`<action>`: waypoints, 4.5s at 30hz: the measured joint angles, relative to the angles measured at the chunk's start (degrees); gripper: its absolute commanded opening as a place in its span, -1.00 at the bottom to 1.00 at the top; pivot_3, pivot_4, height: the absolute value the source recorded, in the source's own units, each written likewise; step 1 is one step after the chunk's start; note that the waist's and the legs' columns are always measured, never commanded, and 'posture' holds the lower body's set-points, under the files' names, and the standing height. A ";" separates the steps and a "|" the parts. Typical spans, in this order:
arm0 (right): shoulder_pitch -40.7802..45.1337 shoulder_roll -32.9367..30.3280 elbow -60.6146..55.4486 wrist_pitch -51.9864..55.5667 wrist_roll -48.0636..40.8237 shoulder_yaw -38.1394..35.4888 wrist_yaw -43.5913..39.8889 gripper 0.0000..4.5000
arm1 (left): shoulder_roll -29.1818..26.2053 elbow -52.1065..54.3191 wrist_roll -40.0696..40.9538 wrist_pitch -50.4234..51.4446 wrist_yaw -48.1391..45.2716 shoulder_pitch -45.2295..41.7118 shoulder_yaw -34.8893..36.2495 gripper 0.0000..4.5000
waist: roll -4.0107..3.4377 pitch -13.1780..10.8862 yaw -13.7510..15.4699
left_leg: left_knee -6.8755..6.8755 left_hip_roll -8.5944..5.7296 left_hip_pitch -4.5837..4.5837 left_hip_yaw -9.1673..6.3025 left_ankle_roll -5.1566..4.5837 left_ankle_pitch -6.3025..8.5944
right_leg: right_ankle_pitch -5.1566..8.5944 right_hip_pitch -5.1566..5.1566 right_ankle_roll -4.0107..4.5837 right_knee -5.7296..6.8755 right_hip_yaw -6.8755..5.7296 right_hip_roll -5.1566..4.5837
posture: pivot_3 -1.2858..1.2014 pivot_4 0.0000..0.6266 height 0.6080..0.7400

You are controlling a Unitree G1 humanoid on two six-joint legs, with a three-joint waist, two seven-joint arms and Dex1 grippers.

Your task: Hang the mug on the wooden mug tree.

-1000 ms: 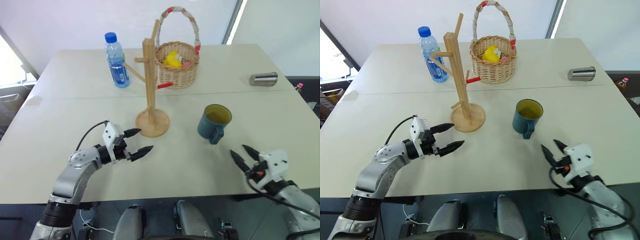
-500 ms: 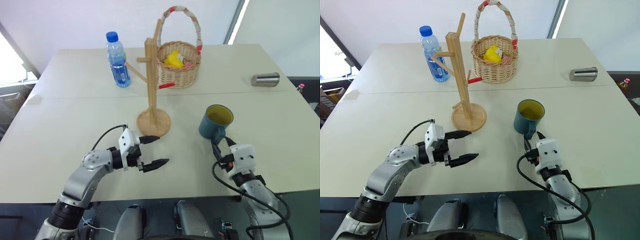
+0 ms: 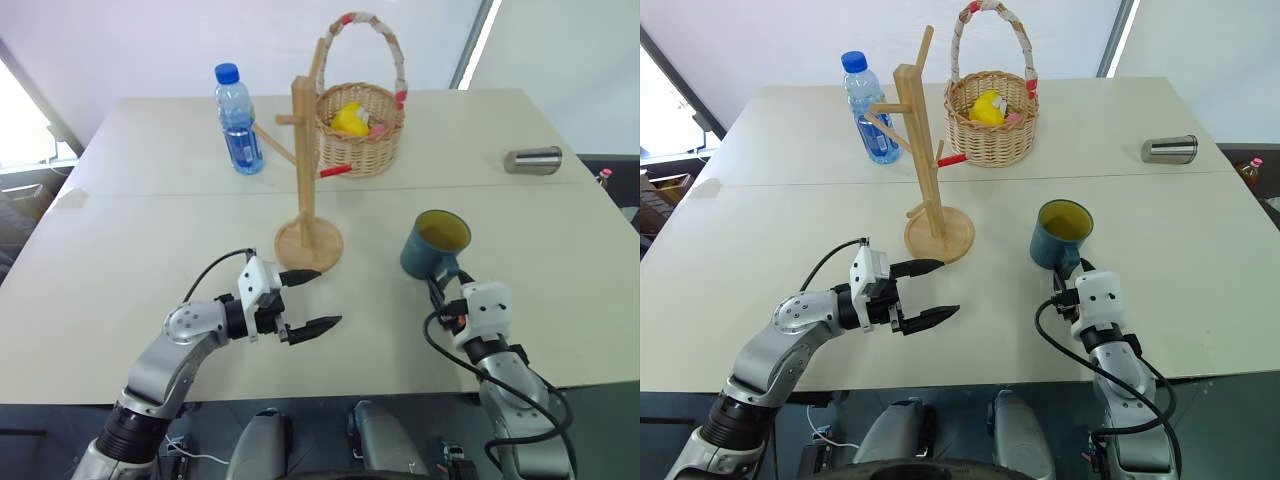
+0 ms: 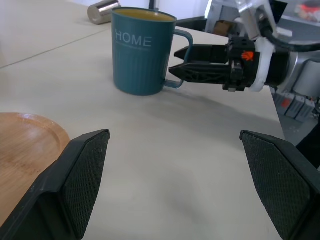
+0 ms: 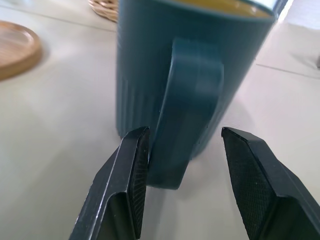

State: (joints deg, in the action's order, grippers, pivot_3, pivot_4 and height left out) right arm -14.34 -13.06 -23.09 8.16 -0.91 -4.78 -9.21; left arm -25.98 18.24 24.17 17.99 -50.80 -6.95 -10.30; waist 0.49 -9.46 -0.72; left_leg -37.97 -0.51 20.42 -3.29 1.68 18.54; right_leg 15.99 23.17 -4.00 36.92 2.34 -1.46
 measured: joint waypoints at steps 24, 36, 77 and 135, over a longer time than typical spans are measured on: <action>-12.54 -3.74 -2.37 -5.33 -5.38 -3.49 -8.32 -0.32 | -0.09 -0.12 0.03 0.02 -0.94 -0.66 -0.03 1.00 | 0.00 0.00 -0.06 | -0.02 -0.01 -0.05 0.01 -0.01 0.00 | 0.01 -0.06 -0.02 0.01 0.00 0.00 | 0.03 -0.52 1.00; -6.10 -3.68 -3.19 -3.87 -6.18 1.19 -10.61 -0.98 | 0.00 0.03 0.72 0.69 -1.76 -1.81 0.00 1.00 | 0.01 0.00 0.05 | -0.06 -0.01 -0.05 0.00 -0.01 -0.01 | 0.02 -0.05 -0.02 0.06 0.00 0.02 | 0.03 -0.52 1.00; -7.23 0.22 0.38 -3.55 -3.91 -5.88 -1.21 0.52 | -0.35 0.97 1.05 1.74 -2.53 -2.33 -0.27 1.00 | 0.00 0.01 -0.13 | -0.06 -0.02 -0.08 0.00 -0.01 -0.01 | 0.01 -0.06 -0.02 0.12 0.01 0.03 | 0.03 -0.52 1.00; 44.16 -28.89 3.72 3.32 -3.82 6.38 -33.81 -0.99 | -1.92 -2.95 5.32 -2.75 1.30 -0.53 17.16 1.00 | 0.23 -0.12 -0.03 | -0.10 -0.08 0.00 -0.05 -0.06 -0.03 | -0.01 -0.02 -0.03 0.08 -0.08 -0.08 | 0.03 -0.52 1.00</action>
State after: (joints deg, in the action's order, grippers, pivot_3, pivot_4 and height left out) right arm 29.82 -41.95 -19.37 11.48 -4.73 1.60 -43.02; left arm -27.90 15.30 29.49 15.25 -49.50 -7.48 6.86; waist 0.72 -9.58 -0.75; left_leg -38.07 -0.59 20.42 -3.34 1.62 18.51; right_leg 15.98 23.15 -4.03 37.00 2.26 -1.54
